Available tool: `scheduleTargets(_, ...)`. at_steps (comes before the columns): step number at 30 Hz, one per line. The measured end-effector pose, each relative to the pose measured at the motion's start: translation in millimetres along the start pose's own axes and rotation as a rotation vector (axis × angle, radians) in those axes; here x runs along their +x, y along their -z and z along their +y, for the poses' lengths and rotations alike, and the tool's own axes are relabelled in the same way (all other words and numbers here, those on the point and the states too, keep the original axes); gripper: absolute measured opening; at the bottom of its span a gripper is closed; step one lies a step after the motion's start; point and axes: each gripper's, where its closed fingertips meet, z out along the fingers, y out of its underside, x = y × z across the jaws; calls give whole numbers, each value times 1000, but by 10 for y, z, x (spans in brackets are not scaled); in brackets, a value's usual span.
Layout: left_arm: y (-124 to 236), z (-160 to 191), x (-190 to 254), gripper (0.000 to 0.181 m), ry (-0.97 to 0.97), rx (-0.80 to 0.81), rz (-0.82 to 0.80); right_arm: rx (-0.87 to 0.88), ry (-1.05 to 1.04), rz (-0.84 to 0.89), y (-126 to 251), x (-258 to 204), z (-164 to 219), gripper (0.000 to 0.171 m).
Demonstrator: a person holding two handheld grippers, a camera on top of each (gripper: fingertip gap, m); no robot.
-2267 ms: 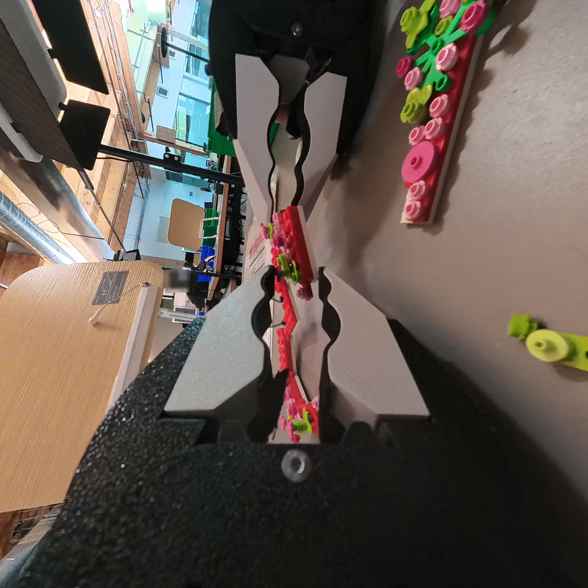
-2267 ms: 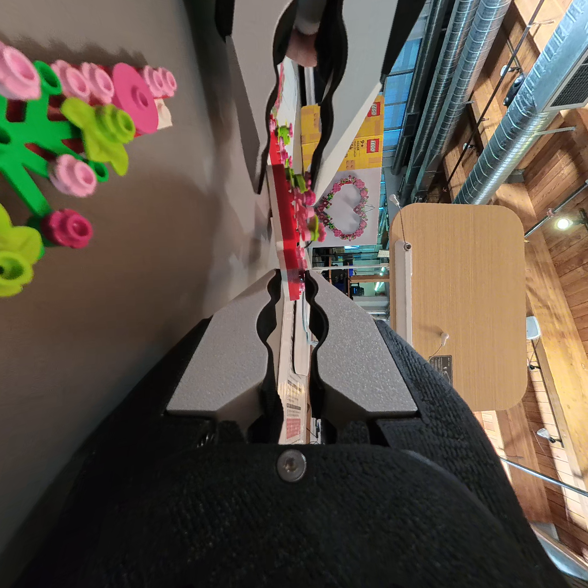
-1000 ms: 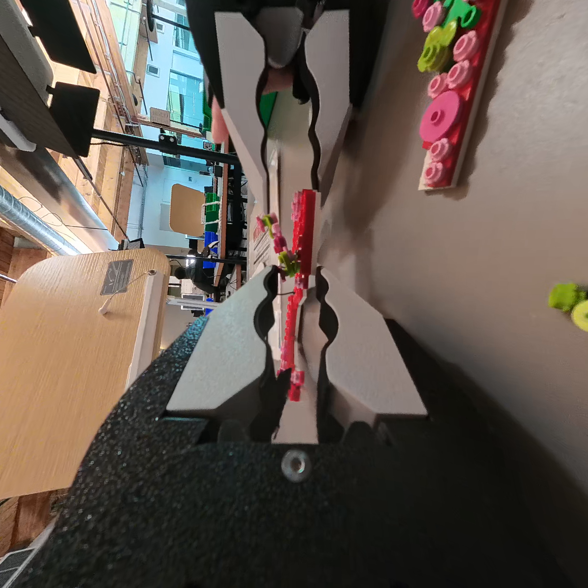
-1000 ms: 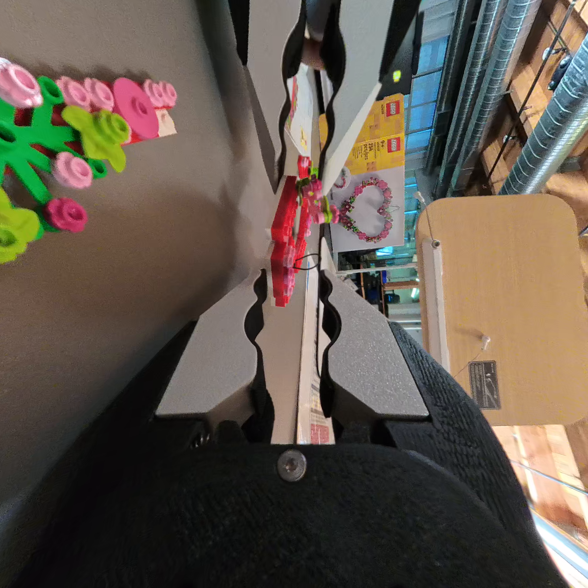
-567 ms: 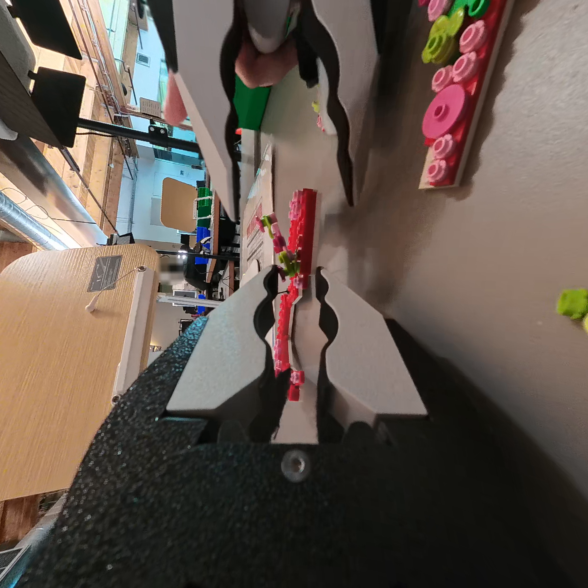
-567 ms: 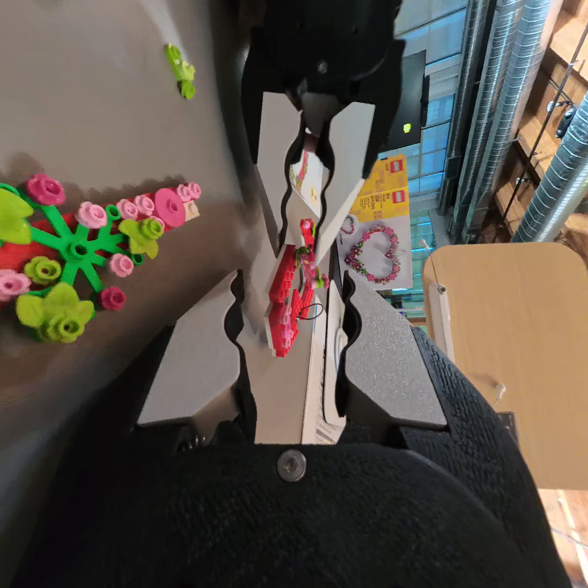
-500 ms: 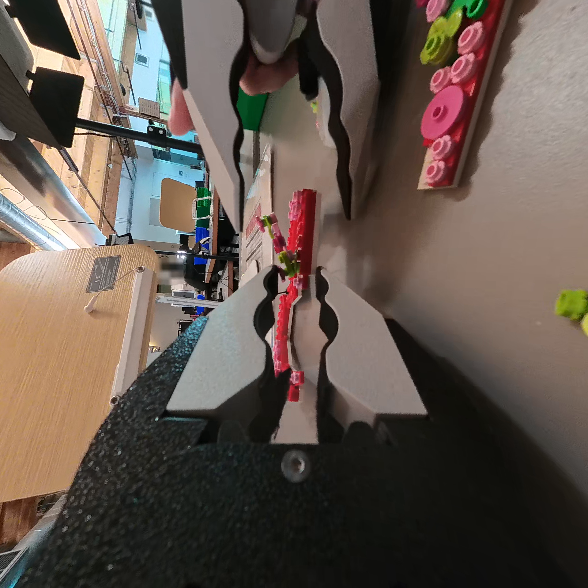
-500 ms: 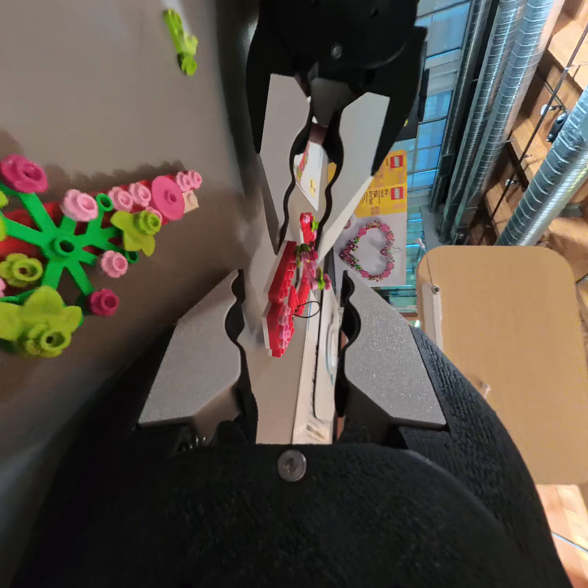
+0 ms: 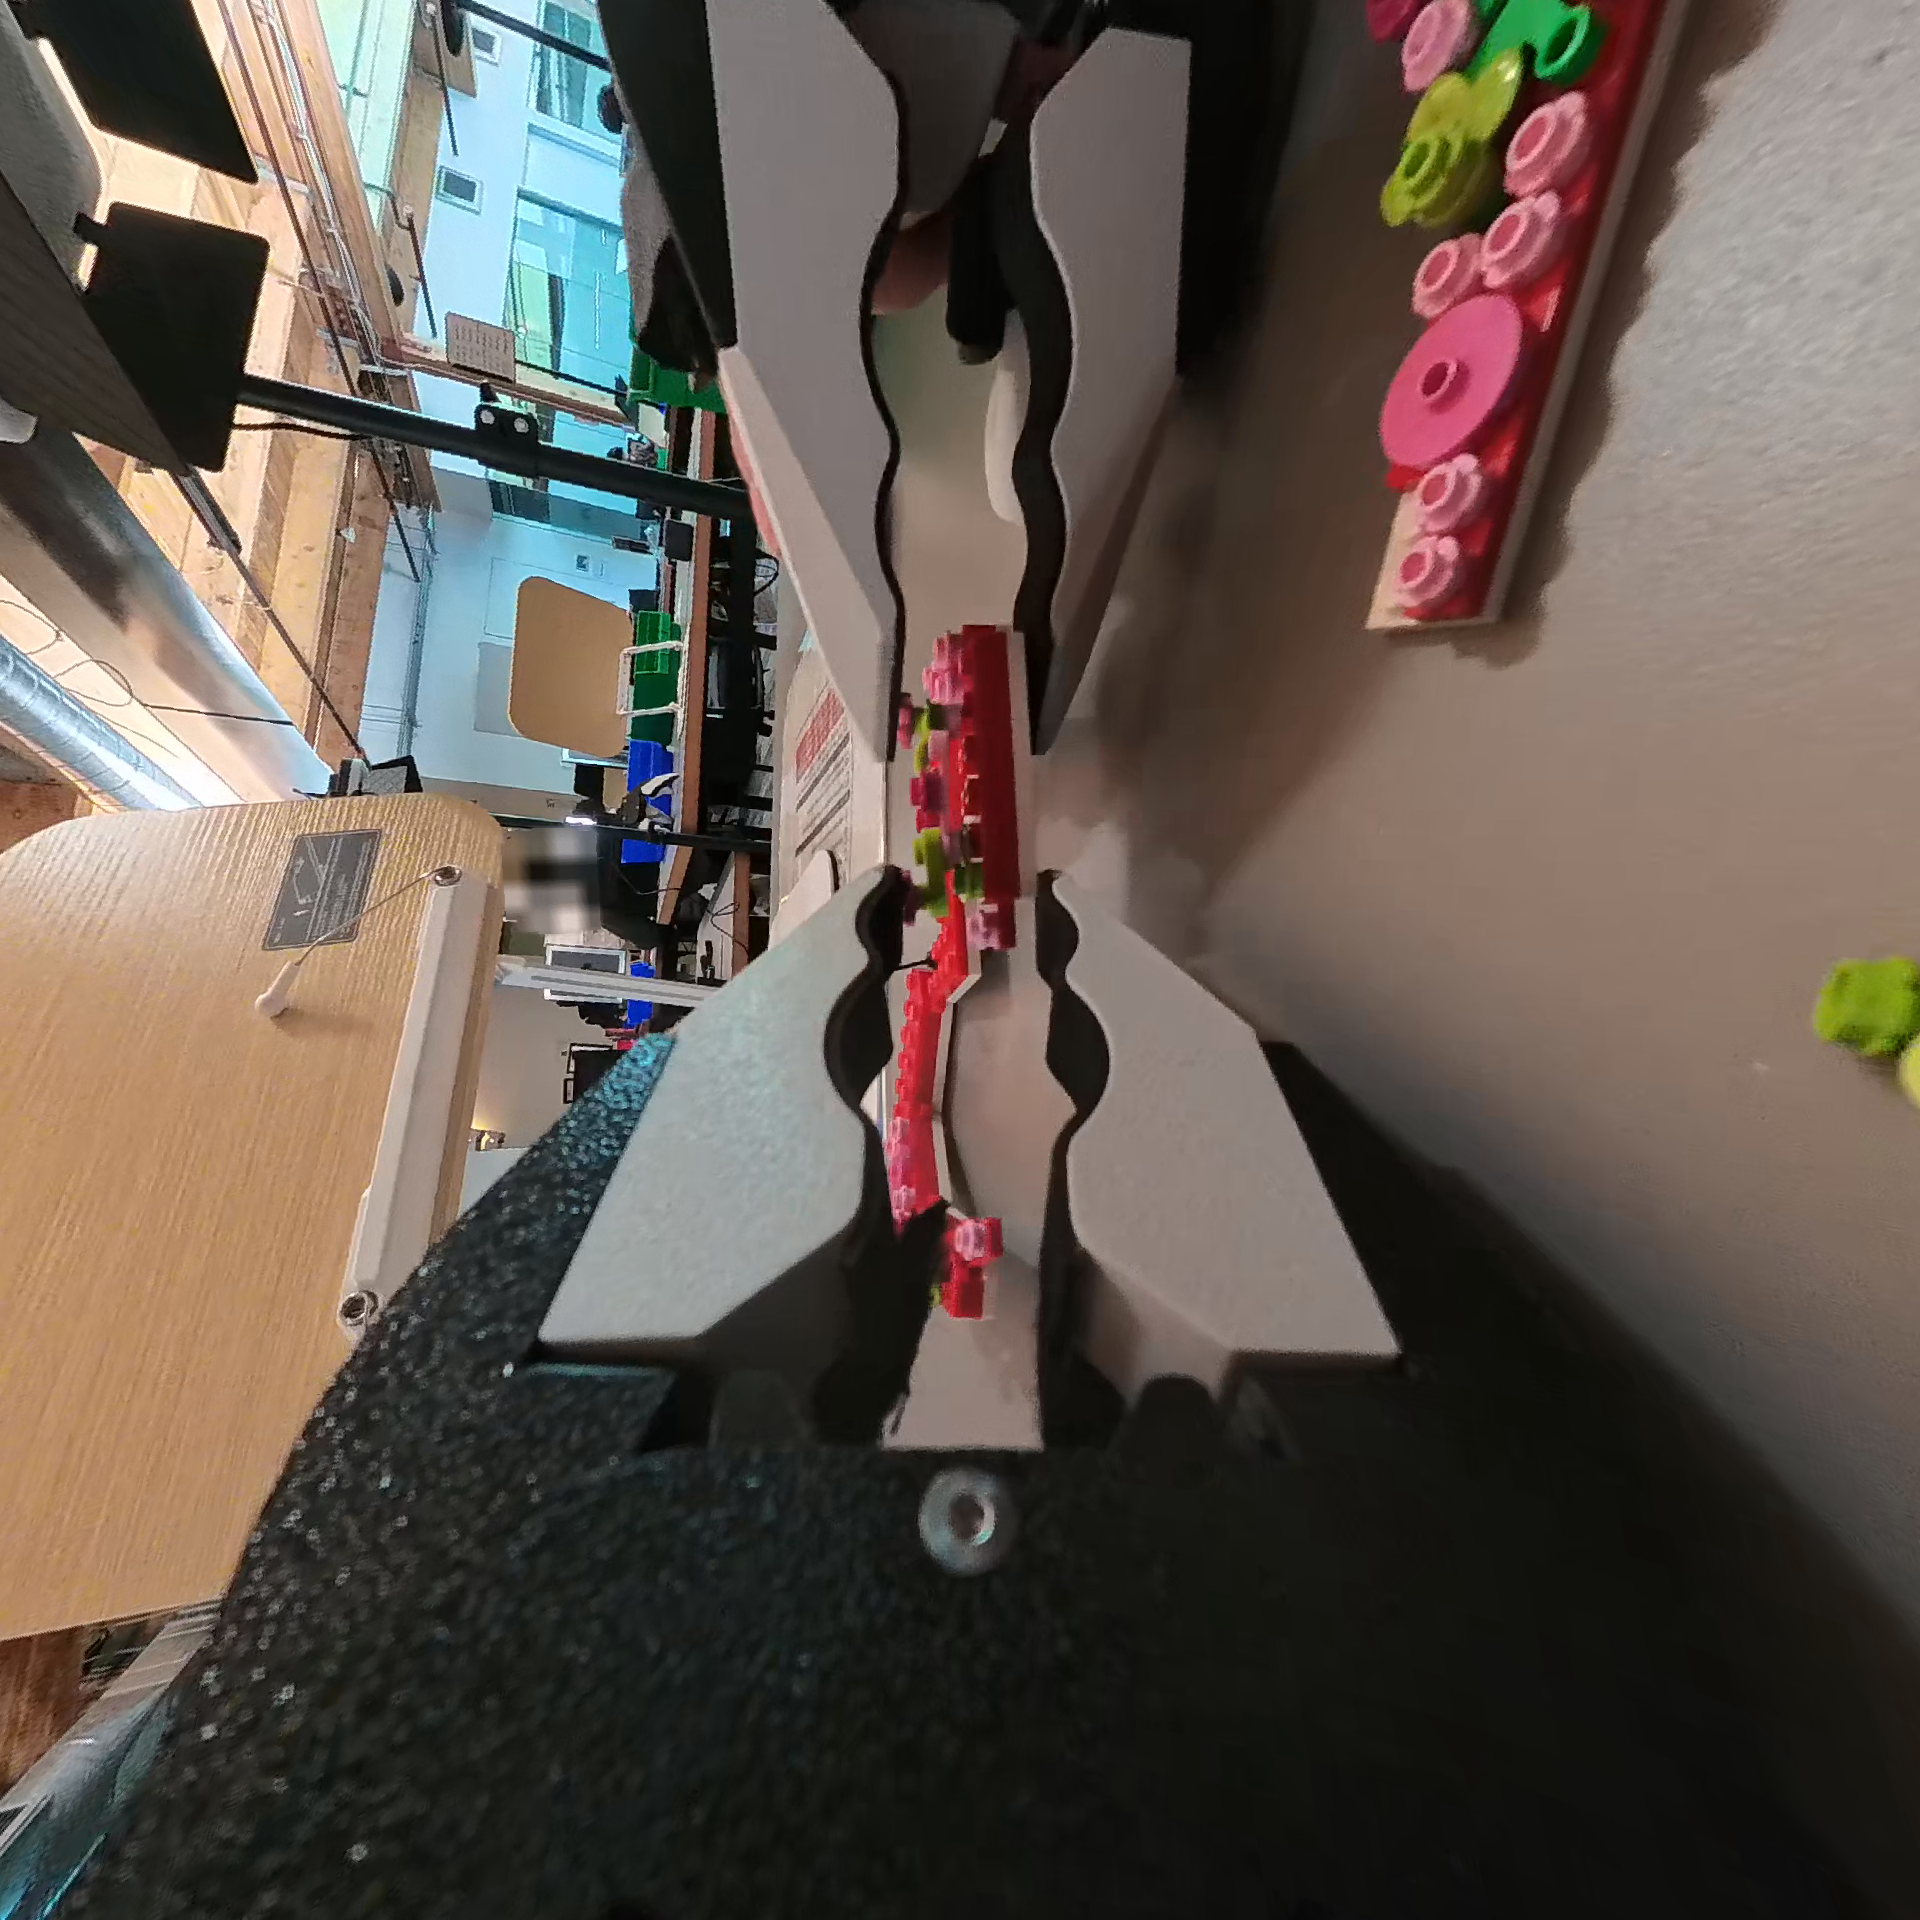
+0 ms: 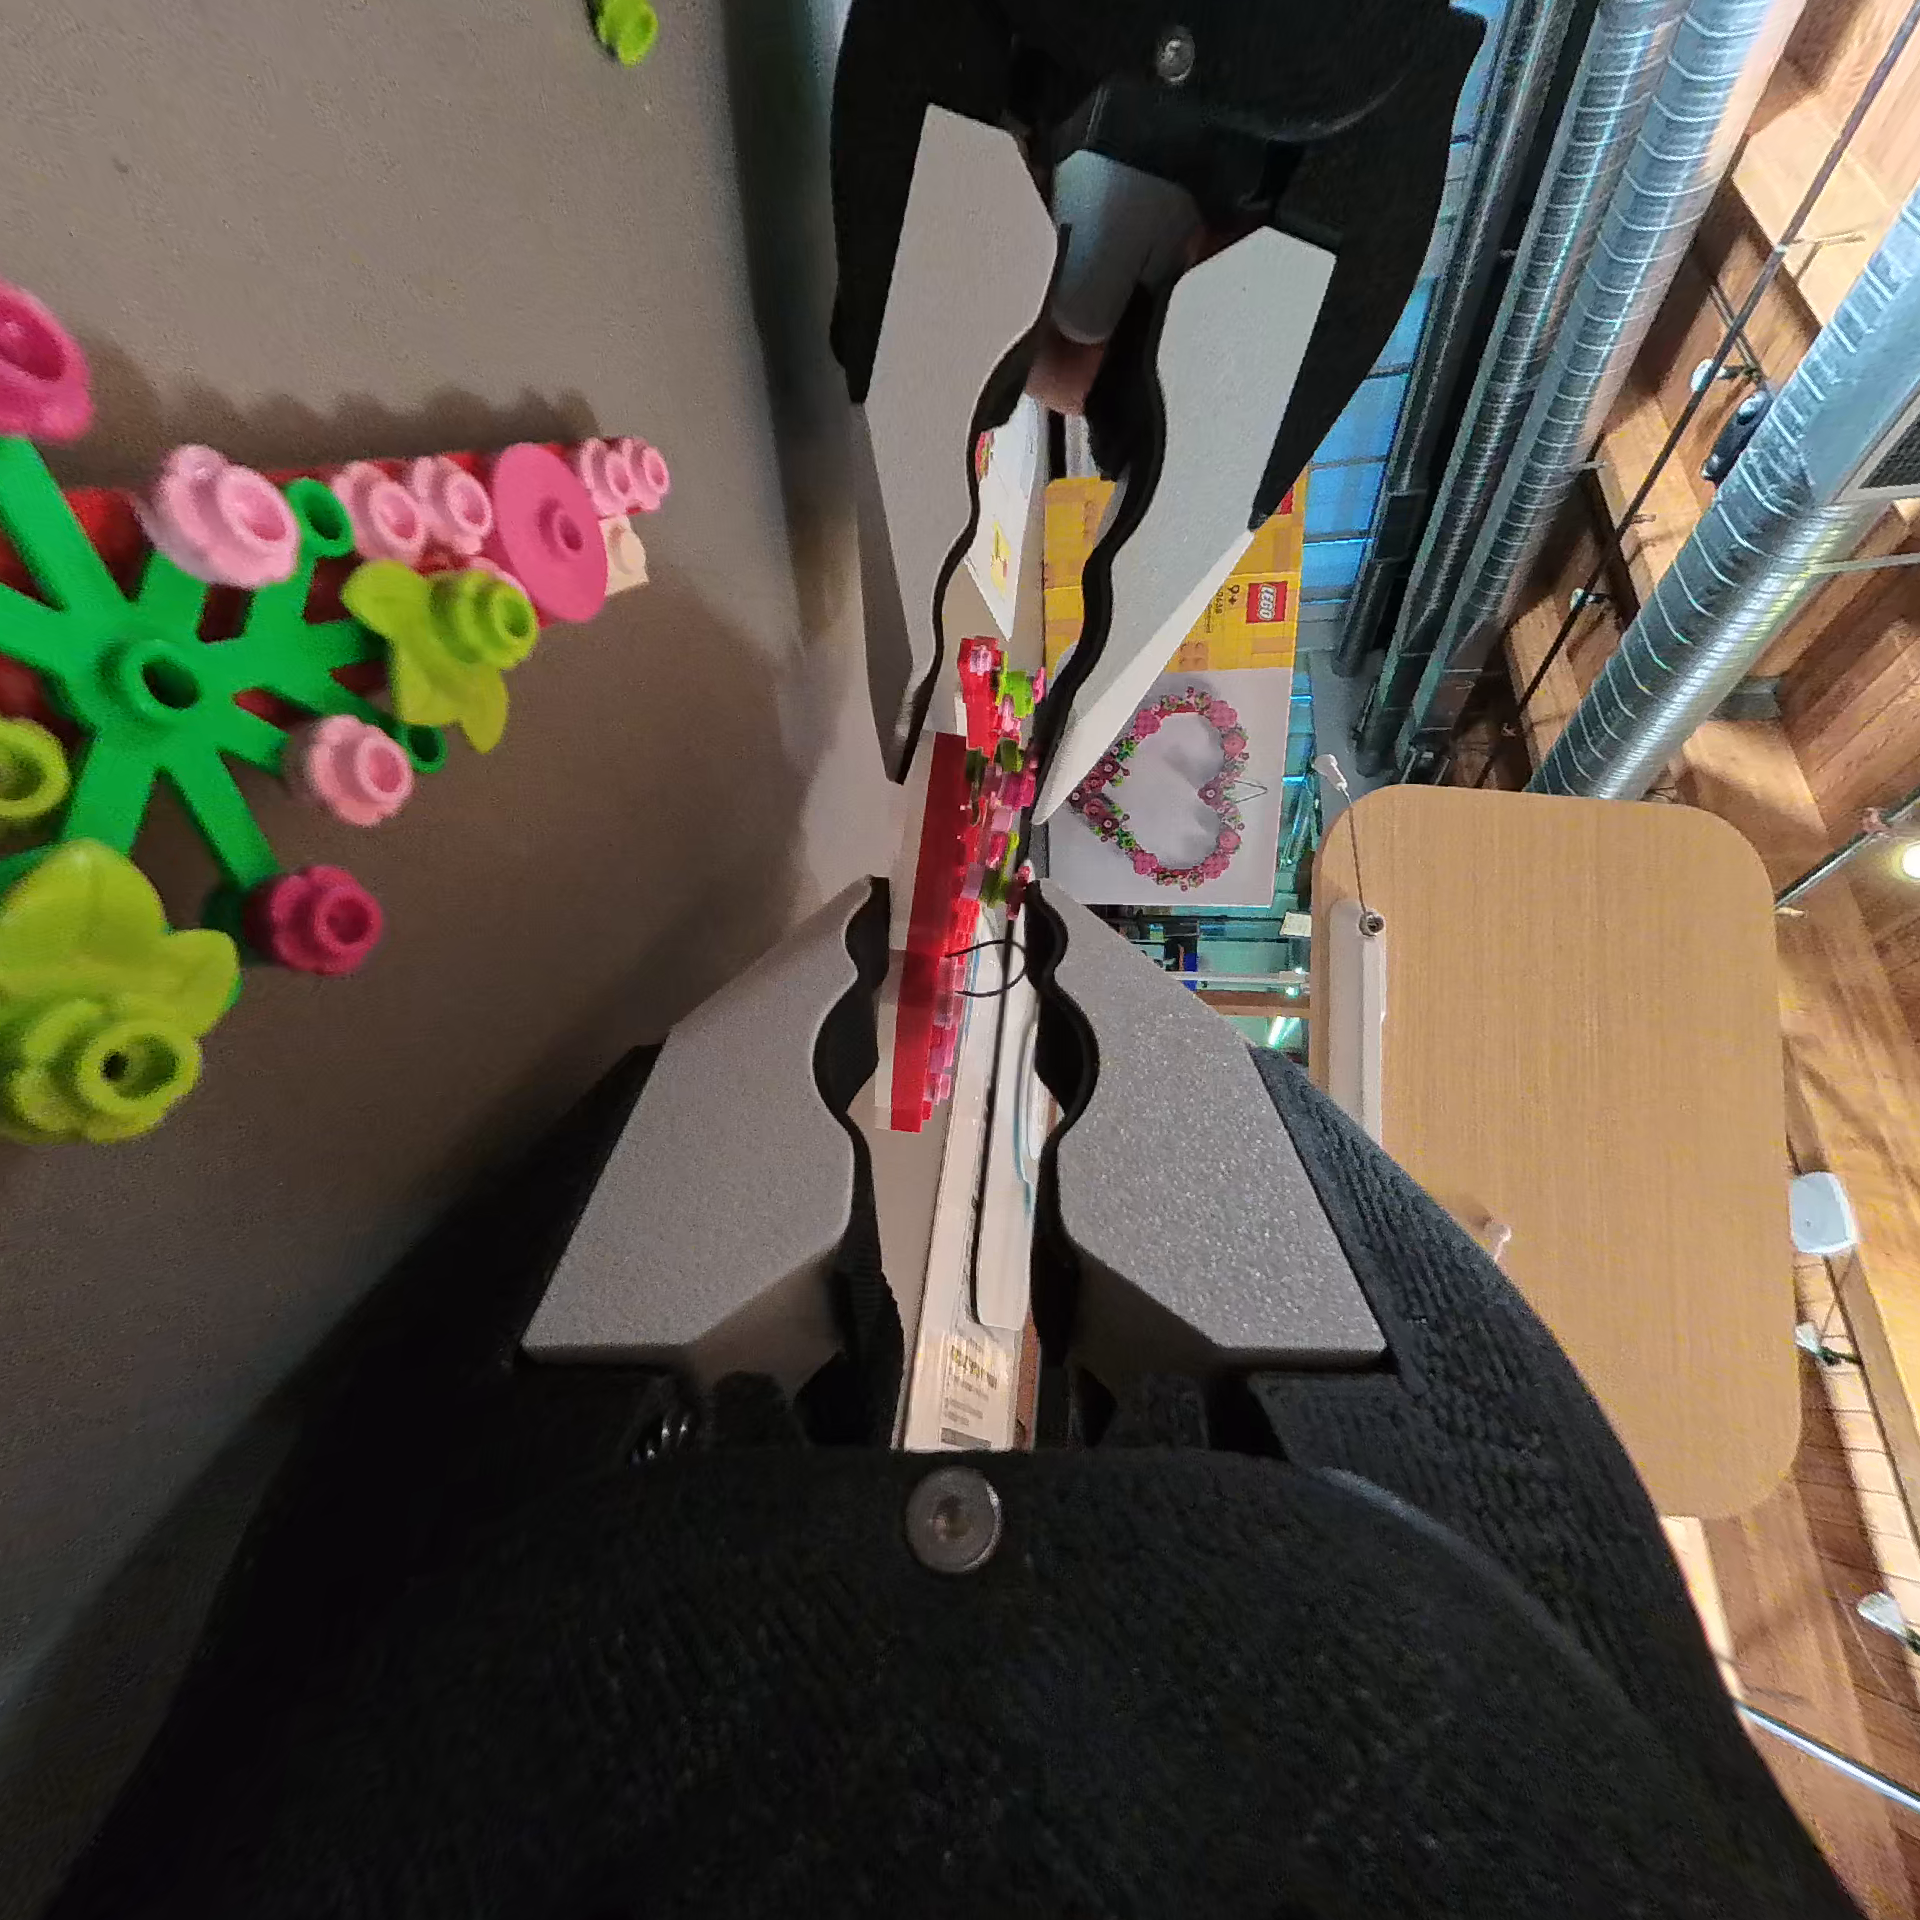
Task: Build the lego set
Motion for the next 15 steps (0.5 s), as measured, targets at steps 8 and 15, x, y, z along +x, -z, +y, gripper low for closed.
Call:
scheduleTargets(8,5,0,-9,23,7,-6,9,17,-29,-5,15,7,-19,23)
scheduleTargets(15,11,-3,-27,21,28,-7,15,25,-52,-4,23,19,-25,24)
